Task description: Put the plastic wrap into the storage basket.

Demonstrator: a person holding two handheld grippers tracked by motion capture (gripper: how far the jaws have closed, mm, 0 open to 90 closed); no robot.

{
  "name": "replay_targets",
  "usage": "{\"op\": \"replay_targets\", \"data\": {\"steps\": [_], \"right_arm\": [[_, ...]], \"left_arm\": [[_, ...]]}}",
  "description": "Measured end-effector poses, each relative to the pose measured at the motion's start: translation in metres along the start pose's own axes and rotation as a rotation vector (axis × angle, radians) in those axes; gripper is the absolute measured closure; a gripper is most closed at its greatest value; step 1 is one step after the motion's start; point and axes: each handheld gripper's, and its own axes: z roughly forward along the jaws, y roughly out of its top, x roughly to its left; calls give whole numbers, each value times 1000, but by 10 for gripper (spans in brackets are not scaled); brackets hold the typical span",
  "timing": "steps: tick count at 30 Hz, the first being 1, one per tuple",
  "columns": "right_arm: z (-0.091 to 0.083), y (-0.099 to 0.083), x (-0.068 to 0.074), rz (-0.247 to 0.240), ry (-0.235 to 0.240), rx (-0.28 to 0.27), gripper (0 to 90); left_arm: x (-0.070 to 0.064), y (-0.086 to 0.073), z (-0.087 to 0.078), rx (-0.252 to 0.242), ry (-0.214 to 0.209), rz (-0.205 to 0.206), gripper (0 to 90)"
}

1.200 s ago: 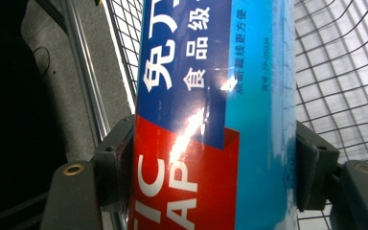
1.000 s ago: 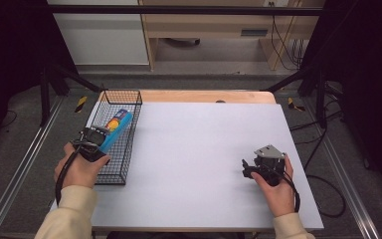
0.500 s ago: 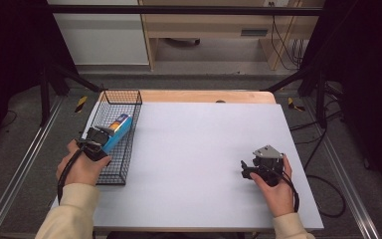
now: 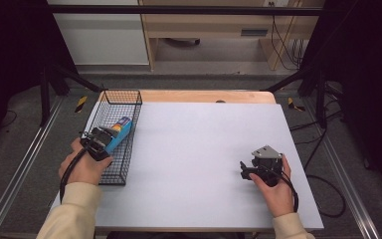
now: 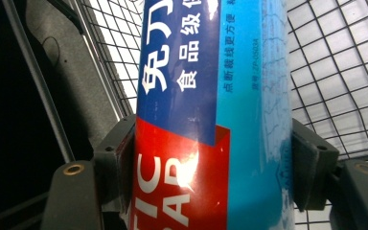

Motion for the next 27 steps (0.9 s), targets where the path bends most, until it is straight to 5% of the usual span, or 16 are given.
{"op": "replay_targets", "data": {"steps": [27], "right_arm": [[2, -1, 2, -11, 14, 18, 79]], "left_arm": [[0, 0, -1, -21, -3, 11, 307]]}}
